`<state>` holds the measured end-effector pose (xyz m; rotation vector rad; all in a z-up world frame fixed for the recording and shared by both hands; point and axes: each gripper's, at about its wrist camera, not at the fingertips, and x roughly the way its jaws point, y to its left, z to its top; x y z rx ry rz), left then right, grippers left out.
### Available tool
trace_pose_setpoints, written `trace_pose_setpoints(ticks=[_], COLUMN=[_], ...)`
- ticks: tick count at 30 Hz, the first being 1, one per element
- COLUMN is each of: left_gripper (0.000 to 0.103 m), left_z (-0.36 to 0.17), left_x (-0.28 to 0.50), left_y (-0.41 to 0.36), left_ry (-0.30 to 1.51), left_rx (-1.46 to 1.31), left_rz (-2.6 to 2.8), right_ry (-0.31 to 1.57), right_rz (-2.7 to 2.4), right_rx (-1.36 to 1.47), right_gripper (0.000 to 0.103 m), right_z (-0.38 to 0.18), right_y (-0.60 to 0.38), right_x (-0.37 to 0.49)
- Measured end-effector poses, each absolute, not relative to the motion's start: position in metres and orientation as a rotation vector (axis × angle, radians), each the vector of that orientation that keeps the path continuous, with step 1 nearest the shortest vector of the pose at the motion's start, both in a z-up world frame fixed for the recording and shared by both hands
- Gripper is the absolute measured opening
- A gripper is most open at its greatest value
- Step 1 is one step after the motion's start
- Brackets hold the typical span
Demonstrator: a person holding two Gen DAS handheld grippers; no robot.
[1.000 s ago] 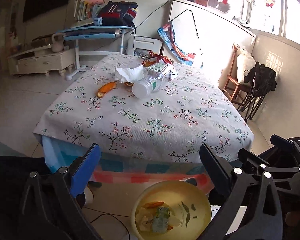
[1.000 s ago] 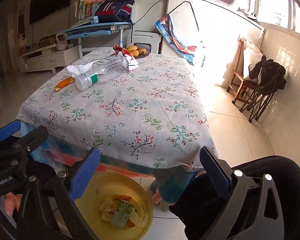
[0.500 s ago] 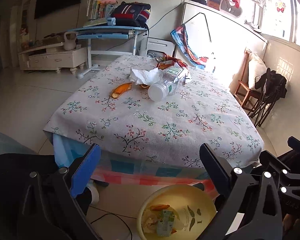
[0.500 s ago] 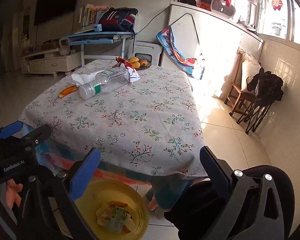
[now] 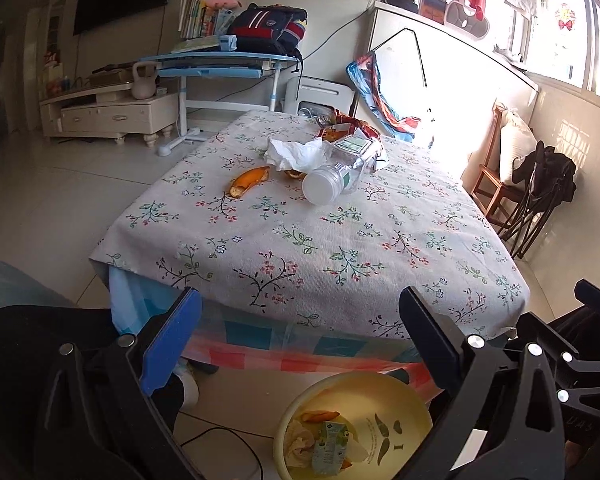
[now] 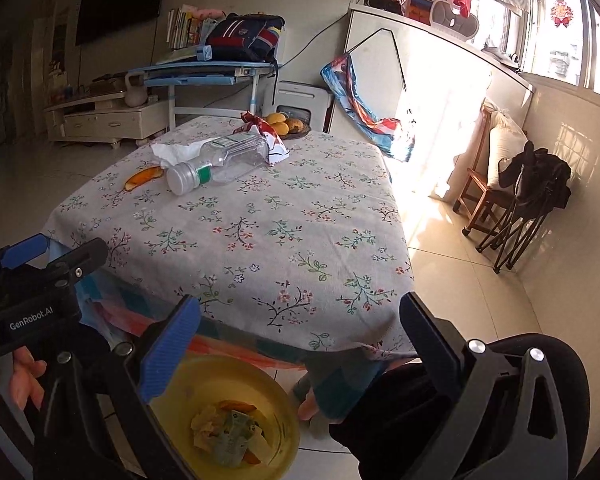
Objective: Collect trash
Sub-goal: 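Withdraw both tools from the bin back toward the table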
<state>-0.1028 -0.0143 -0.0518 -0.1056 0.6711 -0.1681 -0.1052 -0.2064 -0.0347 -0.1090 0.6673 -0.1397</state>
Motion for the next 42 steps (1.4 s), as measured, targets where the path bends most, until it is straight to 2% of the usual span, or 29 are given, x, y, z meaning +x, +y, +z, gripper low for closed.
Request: trace_pose_setpoints(ticks=[42], left_gripper=[0.096], left_z=[-0.053], left_x=[-0.093], left_y=[-0.01], left_ry=[0.687], left_rx=[-0.134], left_rz=[-0.156], right_ry=[0.7], right_rz=[-0.089], right_rx=[-0.115], right_gripper=[0.095], right_z=[-0.04], right_y=[-0.197], right_x=[-0.101])
